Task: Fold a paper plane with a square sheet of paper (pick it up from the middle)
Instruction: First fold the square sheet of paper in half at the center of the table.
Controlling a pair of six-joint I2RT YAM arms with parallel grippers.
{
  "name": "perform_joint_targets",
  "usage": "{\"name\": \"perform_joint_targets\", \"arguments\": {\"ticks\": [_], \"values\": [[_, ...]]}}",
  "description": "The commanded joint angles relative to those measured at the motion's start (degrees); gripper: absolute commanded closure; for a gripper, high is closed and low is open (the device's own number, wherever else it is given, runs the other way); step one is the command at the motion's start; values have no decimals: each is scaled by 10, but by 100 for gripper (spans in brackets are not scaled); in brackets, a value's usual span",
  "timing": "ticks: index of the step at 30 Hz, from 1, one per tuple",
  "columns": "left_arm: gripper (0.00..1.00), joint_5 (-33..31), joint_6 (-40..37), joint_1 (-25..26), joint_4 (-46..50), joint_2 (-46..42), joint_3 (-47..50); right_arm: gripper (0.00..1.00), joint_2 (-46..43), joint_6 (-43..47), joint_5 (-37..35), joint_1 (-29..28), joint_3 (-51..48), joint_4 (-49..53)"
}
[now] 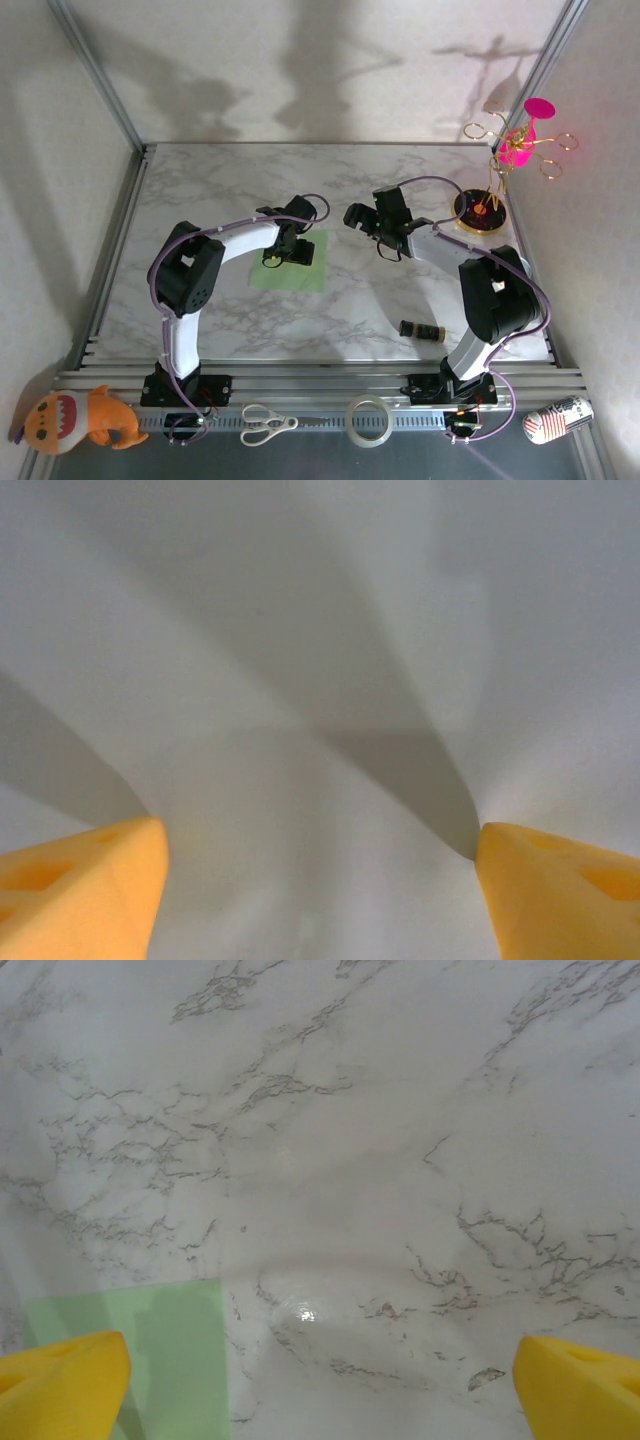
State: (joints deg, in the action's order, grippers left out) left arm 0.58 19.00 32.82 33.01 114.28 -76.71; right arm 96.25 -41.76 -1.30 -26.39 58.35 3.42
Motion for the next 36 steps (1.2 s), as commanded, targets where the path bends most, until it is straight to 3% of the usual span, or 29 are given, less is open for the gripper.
{"name": "perform_joint_targets", "arguments": {"ticks": [1, 12, 18, 21, 25, 31, 36], "values": [[21, -17, 8, -1, 3, 24, 23, 1, 13, -7, 7, 4, 7, 0], [27, -10, 9, -4, -4, 0, 26, 2, 15, -14, 11, 3, 9, 0], [48, 25, 12, -9, -10, -42, 19, 2, 6, -17, 10, 7, 8, -2], [56, 74, 12, -16, -26, -80, 16, 2, -11, -14, 20, 16, -5, -20], [63, 184, 29, -32, -72, -120, 18, 3, -45, -10, 71, 35, -41, -77], [64, 362, 101, -53, -212, -139, 49, 6, -86, 3, 150, 51, -84, -151], [65, 394, 137, -65, -280, -104, 66, 12, -93, 14, 204, 51, -97, -176]]}}
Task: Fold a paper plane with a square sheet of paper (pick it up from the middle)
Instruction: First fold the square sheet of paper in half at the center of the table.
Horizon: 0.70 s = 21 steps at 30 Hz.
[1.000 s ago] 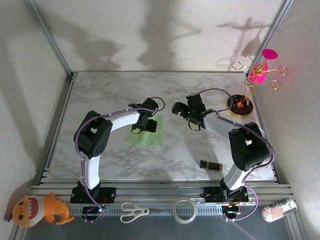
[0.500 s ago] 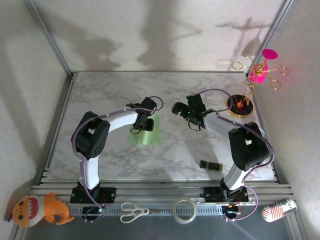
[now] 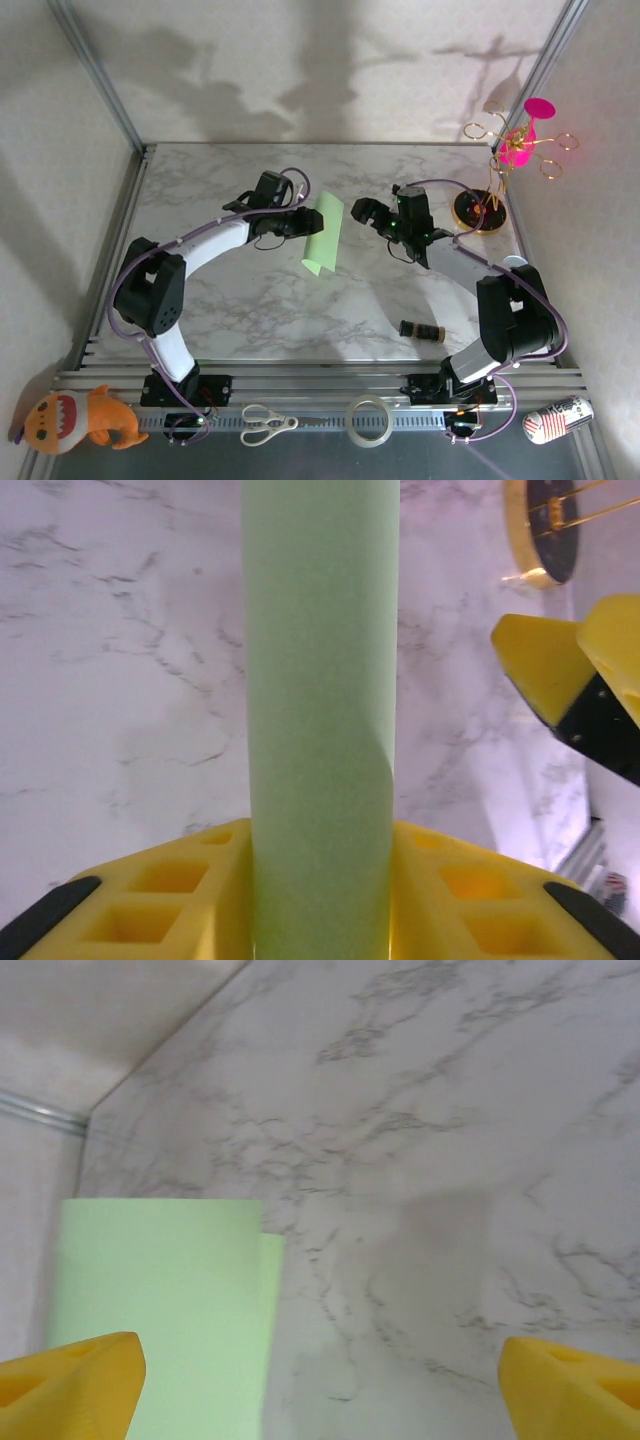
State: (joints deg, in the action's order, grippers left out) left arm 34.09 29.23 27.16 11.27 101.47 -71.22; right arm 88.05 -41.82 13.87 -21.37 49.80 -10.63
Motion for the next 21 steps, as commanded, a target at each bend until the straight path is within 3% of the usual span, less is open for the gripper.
{"name": "perform_joint_targets", "arguments": {"ticks": [1, 12, 21], "values": [[65, 51, 36, -10, -66, 36, 11, 14, -8, 13, 62, 1, -13, -38], [69, -47, 58, -30, -103, 77, 57, 50, 73, -33, 150, -11, -14, -74], [71, -85, 30, -42, -80, 88, 81, 74, 169, -37, 97, -69, 69, 7]]}}
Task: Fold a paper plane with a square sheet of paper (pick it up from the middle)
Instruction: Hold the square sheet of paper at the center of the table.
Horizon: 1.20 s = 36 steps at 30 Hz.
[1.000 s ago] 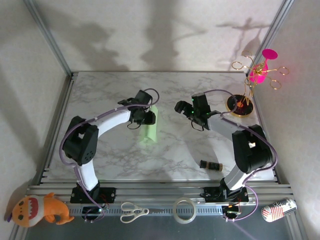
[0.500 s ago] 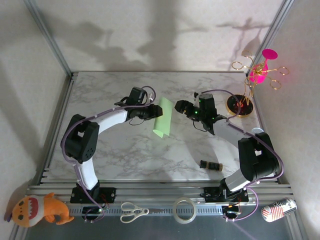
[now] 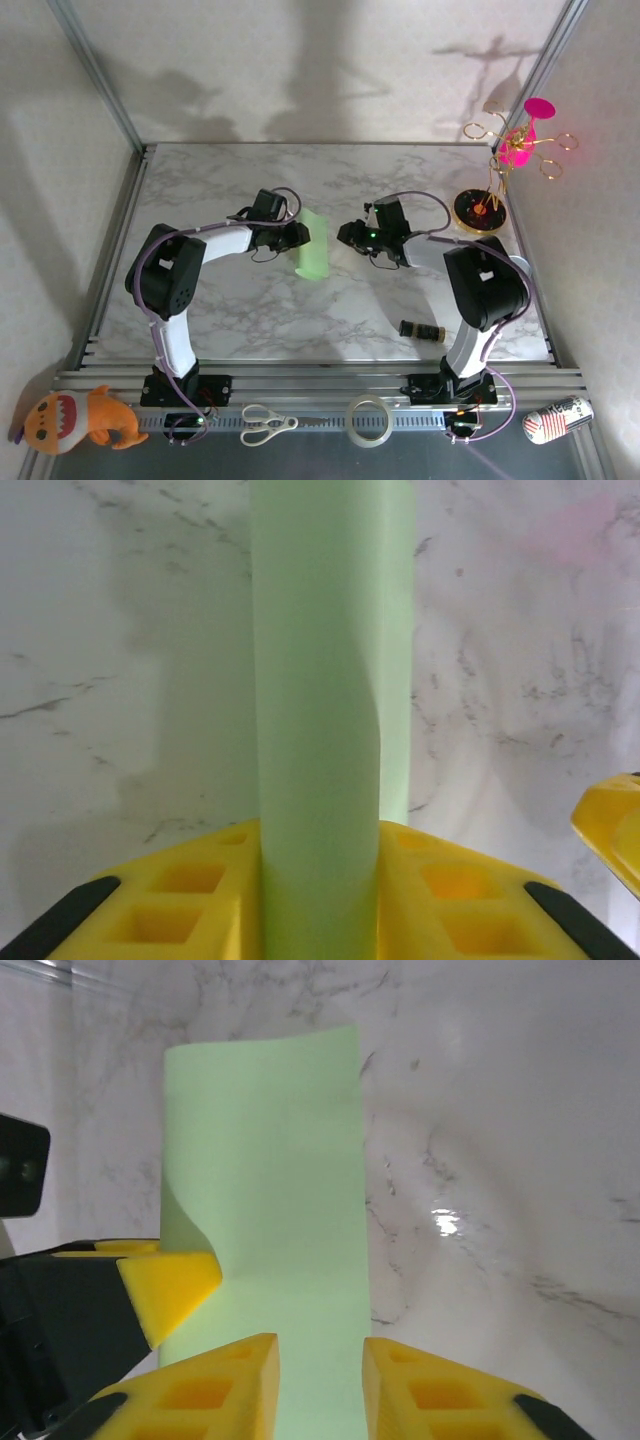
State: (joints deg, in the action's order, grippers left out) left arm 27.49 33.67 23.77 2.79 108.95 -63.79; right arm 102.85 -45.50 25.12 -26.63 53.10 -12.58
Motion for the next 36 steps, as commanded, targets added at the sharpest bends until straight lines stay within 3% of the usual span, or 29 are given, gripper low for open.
{"name": "perform_joint_targets", "arguments": {"ticks": [1, 7, 20, 25, 36], "values": [[71, -20, -16, -8, 5, 14, 8, 77, 33, -2, -14, -22, 46, 33], [72, -26, -26, -9, 13, 20, 11, 89, 76, 2, -11, -45, 88, 56], [66, -46, -27, -9, 33, 15, 6, 92, 142, 19, -10, -61, 150, 136], [58, -72, -28, -9, 58, 1, 6, 92, 157, 14, -15, -61, 159, 160], [26, -148, -47, 15, 144, -29, -22, 89, 155, -9, 7, -61, 159, 146]]}}
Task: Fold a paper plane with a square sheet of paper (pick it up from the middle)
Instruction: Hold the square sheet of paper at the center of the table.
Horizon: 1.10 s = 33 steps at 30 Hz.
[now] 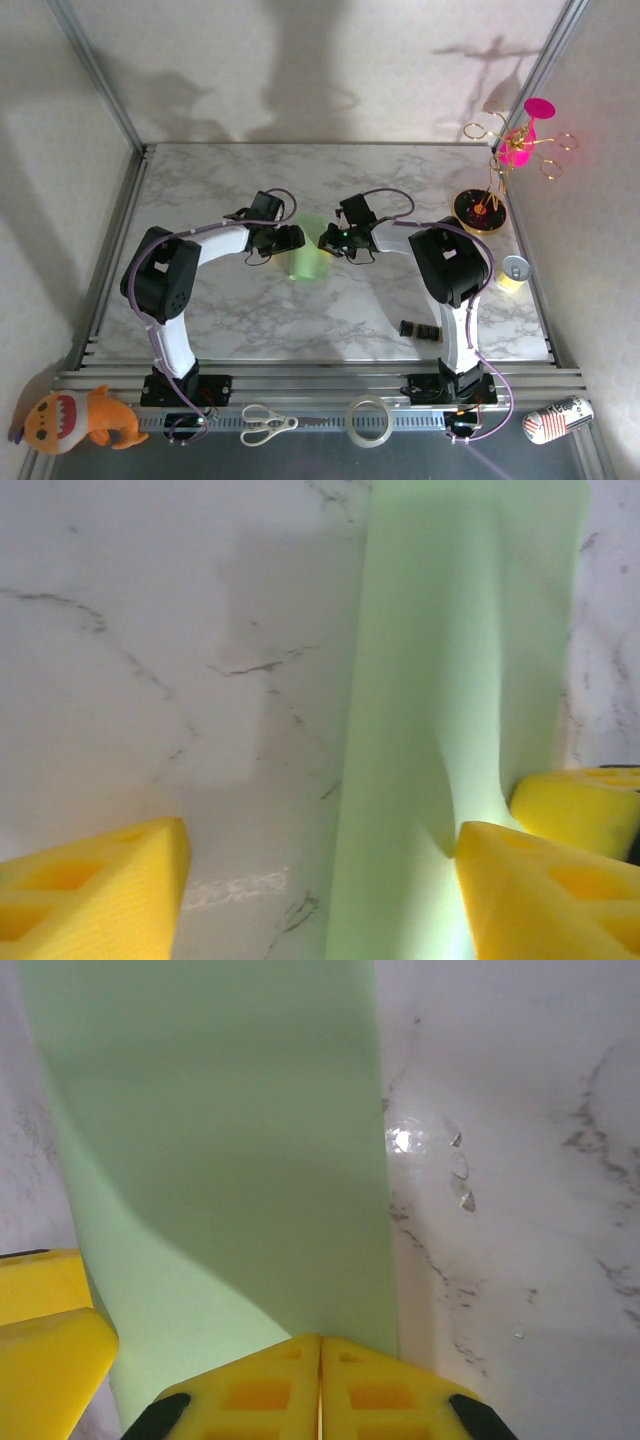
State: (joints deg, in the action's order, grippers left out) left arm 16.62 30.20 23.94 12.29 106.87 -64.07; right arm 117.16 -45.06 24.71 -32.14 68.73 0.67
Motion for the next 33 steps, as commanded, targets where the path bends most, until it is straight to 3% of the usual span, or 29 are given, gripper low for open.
{"name": "perform_joint_targets", "arguments": {"ticks": [1, 10, 16, 24, 33], "values": [[25, -42, -13, 17, 52, -4, -22, 89, 9, -15, 13, -6, 3, 10], [24, -57, -33, 37, 81, 31, -57, 85, -10, -33, 33, -4, -8, -10], [37, -82, -52, 41, 96, 41, -59, 76, -54, -51, 31, 9, -41, -51], [54, -99, -72, 38, 100, 54, -61, 70, -119, -51, -33, 35, -100, -67], [55, -105, -59, 37, 96, 62, -56, 70, -154, -71, -93, 43, -128, -64]]}}
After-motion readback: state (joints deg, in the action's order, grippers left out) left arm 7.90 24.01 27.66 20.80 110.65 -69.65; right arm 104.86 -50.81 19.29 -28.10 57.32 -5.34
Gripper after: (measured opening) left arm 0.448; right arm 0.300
